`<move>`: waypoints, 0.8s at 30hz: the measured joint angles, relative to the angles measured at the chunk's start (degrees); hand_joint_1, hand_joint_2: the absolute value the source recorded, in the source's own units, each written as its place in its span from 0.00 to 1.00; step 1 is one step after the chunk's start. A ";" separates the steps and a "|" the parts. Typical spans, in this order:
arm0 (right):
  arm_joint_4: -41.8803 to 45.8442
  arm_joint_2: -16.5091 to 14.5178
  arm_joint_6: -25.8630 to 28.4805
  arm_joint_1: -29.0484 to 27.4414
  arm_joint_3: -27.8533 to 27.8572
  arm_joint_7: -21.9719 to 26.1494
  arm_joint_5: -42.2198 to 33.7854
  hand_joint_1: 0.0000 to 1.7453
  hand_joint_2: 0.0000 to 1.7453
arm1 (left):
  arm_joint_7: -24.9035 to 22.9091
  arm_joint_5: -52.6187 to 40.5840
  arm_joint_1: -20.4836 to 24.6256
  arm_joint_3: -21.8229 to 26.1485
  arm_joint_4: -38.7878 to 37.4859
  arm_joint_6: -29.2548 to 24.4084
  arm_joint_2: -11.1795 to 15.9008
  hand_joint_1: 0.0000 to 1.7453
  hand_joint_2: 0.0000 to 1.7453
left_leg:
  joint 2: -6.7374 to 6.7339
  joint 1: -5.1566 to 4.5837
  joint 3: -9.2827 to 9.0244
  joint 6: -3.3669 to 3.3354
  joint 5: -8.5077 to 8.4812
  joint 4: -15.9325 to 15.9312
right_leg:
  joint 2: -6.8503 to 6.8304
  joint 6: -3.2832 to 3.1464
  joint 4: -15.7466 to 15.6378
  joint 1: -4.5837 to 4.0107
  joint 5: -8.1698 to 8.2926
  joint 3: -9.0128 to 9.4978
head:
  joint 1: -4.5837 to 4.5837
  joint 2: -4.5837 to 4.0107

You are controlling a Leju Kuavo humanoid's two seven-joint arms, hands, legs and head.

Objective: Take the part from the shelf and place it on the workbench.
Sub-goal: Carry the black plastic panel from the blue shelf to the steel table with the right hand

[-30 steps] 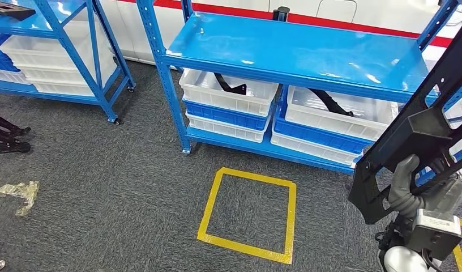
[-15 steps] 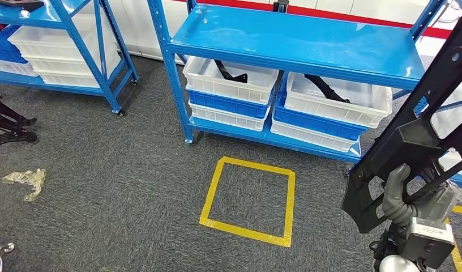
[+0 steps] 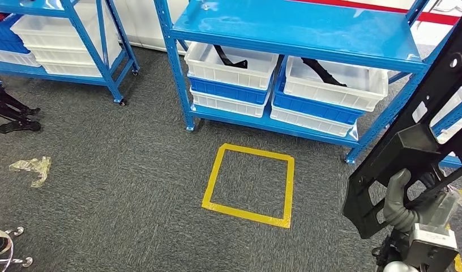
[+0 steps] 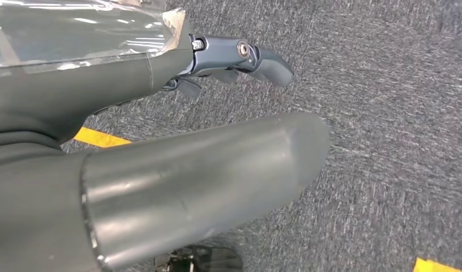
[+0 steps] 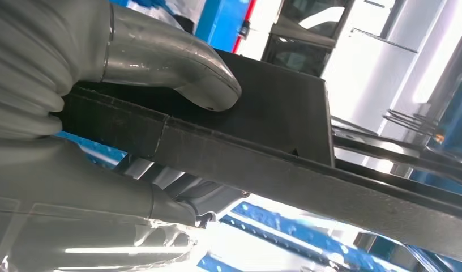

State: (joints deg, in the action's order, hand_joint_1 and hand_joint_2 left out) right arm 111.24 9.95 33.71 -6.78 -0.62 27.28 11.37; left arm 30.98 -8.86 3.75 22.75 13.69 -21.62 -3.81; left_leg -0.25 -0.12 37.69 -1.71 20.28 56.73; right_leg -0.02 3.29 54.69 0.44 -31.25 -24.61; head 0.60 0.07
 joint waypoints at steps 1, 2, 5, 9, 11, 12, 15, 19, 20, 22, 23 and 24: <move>0.08 0.03 0.16 -0.13 0.04 0.06 0.07 1.00 1.00 | 0.00 -0.04 -0.05 0.00 -0.06 0.01 0.07 0.00 0.00 | 0.08 0.00 0.13 0.25 -0.39 -0.16 | 0.01 -0.25 0.19 0.28 0.39 -0.49 | -0.01 0.00; 0.15 0.05 0.42 -0.21 0.08 0.19 0.18 1.00 1.00 | -0.02 -0.09 -0.11 -0.01 -0.14 0.02 0.11 0.00 0.00 | 0.15 0.02 0.38 0.55 0.01 0.04 | -0.01 -0.57 0.23 0.55 0.80 -0.88 | 0.02 0.00; 0.44 0.08 1.13 -0.62 0.14 0.64 0.09 1.00 1.00 | -0.05 -0.13 -0.26 -0.02 -0.29 -0.01 0.13 0.00 0.00 | 0.30 0.26 2.40 1.36 7.08 6.97 | -0.27 -2.27 0.58 0.99 2.12 -2.21 | 0.38 0.00; 0.65 0.35 0.87 -1.28 0.09 1.08 -1.52 1.00 1.00 | 0.15 0.69 -0.42 0.05 -0.44 -0.39 0.09 0.00 0.00 | 0.33 0.67 3.05 1.82 11.22 17.29 | -0.49 -2.58 1.97 0.79 3.31 -4.96 | 0.48 0.00; 0.65 0.59 0.82 -1.36 0.07 1.24 -2.07 1.00 1.00 | 0.29 1.28 -0.50 0.23 -0.46 -0.73 0.11 0.00 0.00 | 0.36 0.89 -1.55 1.67 8.82 11.95 | -0.47 -2.26 2.97 0.84 3.57 -6.25 | 0.51 0.00; 0.65 0.71 0.80 -1.28 0.07 1.29 -2.16 1.00 1.00 | 0.43 1.51 -0.52 0.33 -0.47 -0.84 0.16 0.00 0.00 | 0.43 0.86 -4.17 1.47 8.35 8.18 | -0.46 -2.02 3.40 0.77 3.71 -6.75 | 0.50 0.00; 0.63 1.05 0.75 -0.62 -0.04 1.34 -2.27 1.00 1.00 | 0.91 1.91 -0.63 0.62 -0.50 -0.98 0.30 0.00 0.00 | 0.63 0.37 -7.44 0.79 8.62 2.56 | -0.52 -0.67 3.84 0.67 4.59 -7.68 | 0.46 0.00; 0.61 1.50 0.82 -0.15 -0.22 1.37 -2.29 1.00 1.00 | 1.04 2.05 -0.70 0.78 -0.62 -1.05 0.33 0.00 0.00 | 0.24 0.50 -6.00 -0.85 7.08 1.16 | -0.43 0.02 6.52 0.55 2.47 -9.78 | 0.28 0.00; 0.60 1.58 0.87 -0.08 -0.25 1.37 -2.29 1.00 1.00 | 1.04 2.03 -0.66 0.79 -0.64 -1.10 0.35 0.00 0.00 | 0.13 0.57 -5.30 -1.22 6.44 1.05 | -0.37 -0.43 9.31 0.56 0.14 -10.84 | 0.20 0.00; 0.58 1.69 0.97 -0.02 -0.26 1.37 -2.36 1.00 1.00 | 1.03 1.94 -0.64 0.82 -0.64 -1.16 0.40 0.00 0.00 | 0.03 0.46 -3.68 -1.50 5.15 1.07 | -0.26 -0.73 16.45 0.53 -3.93 -12.71 | 0.05 0.00; 0.57 1.73 1.01 -0.02 -0.26 1.37 -2.42 1.00 1.00 | 1.02 1.88 -0.65 0.83 -0.64 -1.17 0.41 0.00 0.00 | -0.04 0.41 -2.83 -1.47 4.47 1.09 | -0.24 -0.30 18.90 0.56 -4.43 -12.82 | 0.03 0.00; 0.56 1.75 1.02 -0.02 -0.26 1.37 -2.49 1.00 1.00 | 1.00 1.82 -0.64 0.83 -0.64 -1.17 0.40 0.00 0.00 | -0.11 0.40 -1.98 -1.38 3.78 1.11 | -0.24 0.38 19.66 0.61 -3.79 -12.14 | 0.00 0.00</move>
State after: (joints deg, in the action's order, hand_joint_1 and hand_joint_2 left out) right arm 111.79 11.70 34.74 -6.80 -0.87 28.65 8.88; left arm 31.98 -7.03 3.11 23.58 13.05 -22.80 -3.41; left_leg -0.36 0.28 35.71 -3.10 24.06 57.84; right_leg -0.25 3.67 74.35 1.05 -35.04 -36.75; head 0.60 0.07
